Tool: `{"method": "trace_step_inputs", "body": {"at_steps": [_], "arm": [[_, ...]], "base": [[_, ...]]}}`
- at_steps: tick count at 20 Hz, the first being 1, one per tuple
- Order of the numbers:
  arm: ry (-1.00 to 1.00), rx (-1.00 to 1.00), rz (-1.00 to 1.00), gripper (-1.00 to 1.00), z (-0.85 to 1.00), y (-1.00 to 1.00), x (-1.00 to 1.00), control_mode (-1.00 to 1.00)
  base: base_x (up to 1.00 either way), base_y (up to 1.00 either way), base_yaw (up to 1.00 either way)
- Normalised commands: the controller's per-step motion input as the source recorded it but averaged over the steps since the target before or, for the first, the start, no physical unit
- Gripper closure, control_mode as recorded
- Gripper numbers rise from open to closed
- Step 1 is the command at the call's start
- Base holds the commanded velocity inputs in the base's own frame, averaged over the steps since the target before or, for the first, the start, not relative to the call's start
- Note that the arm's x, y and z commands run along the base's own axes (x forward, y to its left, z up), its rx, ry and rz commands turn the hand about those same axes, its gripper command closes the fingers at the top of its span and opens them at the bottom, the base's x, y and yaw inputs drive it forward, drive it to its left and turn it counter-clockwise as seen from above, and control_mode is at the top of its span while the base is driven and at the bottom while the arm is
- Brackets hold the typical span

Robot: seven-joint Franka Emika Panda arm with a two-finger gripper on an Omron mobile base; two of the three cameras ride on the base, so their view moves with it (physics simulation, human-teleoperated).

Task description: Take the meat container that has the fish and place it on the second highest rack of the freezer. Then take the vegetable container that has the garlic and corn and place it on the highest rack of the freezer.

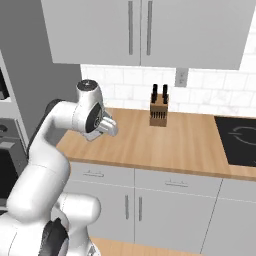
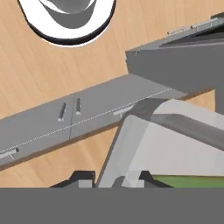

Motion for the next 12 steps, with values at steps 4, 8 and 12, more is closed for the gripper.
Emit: {"method": "trace_step_inputs", "body": {"at_steps": [4, 8, 12], "arm": [[-0.08, -0.06, 0.44, 1.00, 0.80, -0.16, -0.68, -1.00], [-0.01, 0.00, 0.45, 1.00, 0.89, -0.13, -0.41, -1.00], [0.04, 0.00, 0.44, 1.00, 0.93, -0.12, -0.33, -1.00]], "base": [[0.00, 0.00, 0.00], [0.00, 0.00, 0.00], [0.00, 0.00, 0.00]]}}
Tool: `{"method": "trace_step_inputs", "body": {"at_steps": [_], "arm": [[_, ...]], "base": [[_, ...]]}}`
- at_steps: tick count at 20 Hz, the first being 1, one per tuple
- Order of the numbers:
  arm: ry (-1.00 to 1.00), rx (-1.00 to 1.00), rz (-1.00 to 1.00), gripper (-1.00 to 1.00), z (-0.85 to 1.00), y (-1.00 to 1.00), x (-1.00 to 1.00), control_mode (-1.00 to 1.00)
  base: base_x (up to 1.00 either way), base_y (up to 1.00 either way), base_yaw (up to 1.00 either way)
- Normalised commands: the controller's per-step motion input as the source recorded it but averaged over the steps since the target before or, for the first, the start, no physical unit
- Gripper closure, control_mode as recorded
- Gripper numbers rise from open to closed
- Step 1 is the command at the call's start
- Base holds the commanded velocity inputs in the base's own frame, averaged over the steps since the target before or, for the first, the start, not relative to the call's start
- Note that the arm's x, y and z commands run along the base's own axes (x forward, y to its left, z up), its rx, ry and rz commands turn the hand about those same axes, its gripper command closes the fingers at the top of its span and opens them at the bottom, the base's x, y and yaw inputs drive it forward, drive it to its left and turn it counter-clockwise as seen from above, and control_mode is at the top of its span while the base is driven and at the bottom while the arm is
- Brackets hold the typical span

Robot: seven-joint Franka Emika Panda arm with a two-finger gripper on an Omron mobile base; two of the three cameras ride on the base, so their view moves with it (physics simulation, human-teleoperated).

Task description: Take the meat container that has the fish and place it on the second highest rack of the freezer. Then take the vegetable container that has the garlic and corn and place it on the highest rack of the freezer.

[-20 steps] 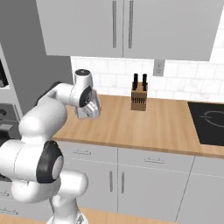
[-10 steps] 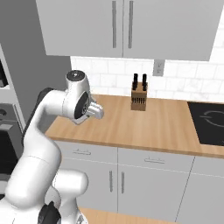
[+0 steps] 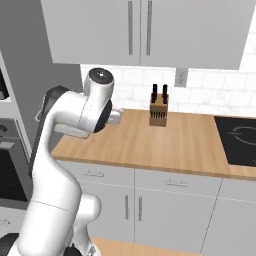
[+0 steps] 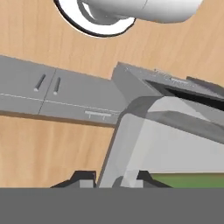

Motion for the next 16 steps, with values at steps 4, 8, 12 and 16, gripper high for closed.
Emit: {"method": "trace_step_inputs", "body": {"at_steps": [4, 8, 12, 16], "arm": [[0.10, -0.04, 0.38, 1.00, 0.70, 0.00, -0.46, -1.00], [0.07, -0.09, 0.27, 1.00, 0.39, 0.00, -0.75, -1.00], [0.01, -0.05, 0.17, 1.00, 0.16, 0.00, -0.76, -1.00], [0.00, 0.00, 0.07, 1.00, 0.01, 0.00, -0.42, 1.00]], "base": [[0.00, 0.00, 0.00], [0.00, 0.00, 0.00], [0.00, 0.00, 0.00], [-0.39, 0.00, 0.03]]}}
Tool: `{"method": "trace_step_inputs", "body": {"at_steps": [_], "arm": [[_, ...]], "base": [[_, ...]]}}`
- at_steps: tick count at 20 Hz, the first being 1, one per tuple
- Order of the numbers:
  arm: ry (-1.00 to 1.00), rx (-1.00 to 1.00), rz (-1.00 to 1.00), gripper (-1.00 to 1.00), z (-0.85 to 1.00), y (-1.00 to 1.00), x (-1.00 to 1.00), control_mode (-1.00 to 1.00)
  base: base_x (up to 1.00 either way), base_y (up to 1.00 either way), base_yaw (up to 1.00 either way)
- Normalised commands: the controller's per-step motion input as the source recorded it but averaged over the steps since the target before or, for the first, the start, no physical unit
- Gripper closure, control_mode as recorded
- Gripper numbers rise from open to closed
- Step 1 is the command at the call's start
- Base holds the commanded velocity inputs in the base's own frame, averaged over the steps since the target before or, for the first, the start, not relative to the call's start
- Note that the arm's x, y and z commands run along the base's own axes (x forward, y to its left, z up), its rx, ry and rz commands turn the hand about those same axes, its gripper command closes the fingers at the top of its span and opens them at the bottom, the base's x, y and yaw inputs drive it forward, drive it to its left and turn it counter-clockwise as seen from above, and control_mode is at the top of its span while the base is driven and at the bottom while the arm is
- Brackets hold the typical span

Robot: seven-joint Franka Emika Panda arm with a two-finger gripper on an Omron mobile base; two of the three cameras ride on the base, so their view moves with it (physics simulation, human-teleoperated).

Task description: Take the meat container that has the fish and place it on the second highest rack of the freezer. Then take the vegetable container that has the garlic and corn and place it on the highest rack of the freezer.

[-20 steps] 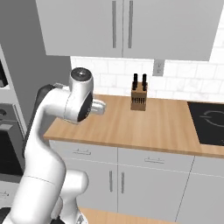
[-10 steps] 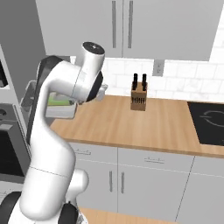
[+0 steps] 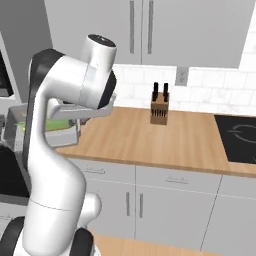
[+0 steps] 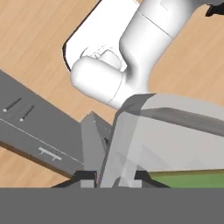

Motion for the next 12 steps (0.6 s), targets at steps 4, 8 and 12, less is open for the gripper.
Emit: {"method": "trace_step_inputs", "body": {"at_steps": [4, 8, 12], "arm": [[0.00, 0.00, 0.00, 1.00, 0.00, 0.00, 0.00, 1.00], [0.00, 0.00, 0.00, 1.00, 0.00, 0.00, 0.00, 1.00], [0.00, 0.00, 0.00, 1.00, 0.00, 0.00, 0.00, 1.00]], "base": [[-0.72, 0.06, -0.07], [-0.89, 0.28, -0.04], [-0.61, 0.70, -0.05]]}}
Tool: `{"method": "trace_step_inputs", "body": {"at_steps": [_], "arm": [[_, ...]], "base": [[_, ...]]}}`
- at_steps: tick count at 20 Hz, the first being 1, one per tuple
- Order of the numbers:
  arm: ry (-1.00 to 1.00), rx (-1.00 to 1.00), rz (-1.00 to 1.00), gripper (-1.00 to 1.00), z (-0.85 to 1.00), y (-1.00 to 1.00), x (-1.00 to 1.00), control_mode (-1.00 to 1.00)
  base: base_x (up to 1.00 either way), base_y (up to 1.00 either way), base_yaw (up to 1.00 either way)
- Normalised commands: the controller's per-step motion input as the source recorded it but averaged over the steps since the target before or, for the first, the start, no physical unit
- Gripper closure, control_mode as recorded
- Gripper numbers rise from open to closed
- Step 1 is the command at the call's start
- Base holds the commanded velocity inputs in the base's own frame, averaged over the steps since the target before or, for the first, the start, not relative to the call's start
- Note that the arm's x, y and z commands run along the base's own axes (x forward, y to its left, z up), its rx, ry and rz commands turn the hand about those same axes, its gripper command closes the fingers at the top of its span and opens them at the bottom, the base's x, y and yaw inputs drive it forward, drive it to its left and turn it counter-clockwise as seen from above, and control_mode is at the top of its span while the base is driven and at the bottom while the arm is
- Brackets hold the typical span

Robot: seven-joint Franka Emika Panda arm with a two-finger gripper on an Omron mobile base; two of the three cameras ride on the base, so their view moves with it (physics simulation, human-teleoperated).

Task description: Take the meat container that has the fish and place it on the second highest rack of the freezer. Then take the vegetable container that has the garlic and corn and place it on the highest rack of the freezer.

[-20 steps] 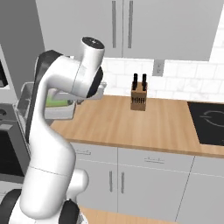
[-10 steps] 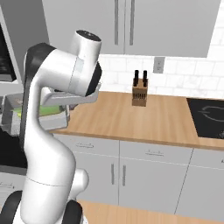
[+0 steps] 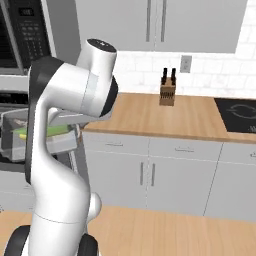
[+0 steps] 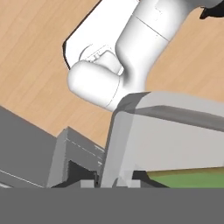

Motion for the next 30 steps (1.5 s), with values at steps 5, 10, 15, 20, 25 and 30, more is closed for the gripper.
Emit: {"method": "trace_step_inputs", "body": {"at_steps": [5, 10, 15, 20, 25, 30], "arm": [[0.00, 0.00, 0.00, 1.00, 0.00, 0.00, 0.00, 1.00], [0.00, 0.00, 0.00, 1.00, 0.00, 0.00, 0.00, 1.00], [0.00, 0.00, 0.00, 1.00, 0.00, 0.00, 0.00, 1.00], [0.00, 0.00, 0.00, 1.00, 0.00, 0.00, 0.00, 1.00], [0.00, 0.00, 0.00, 1.00, 0.00, 0.00, 0.00, 1.00], [0.00, 0.00, 0.00, 1.00, 0.00, 0.00, 0.00, 1.00]], "base": [[-0.08, 1.00, 0.00], [0.00, 1.00, 0.01], [0.00, 1.00, 0.01], [0.00, 1.00, 0.00], [0.00, 1.00, -0.02], [0.00, 1.00, -0.05]]}}
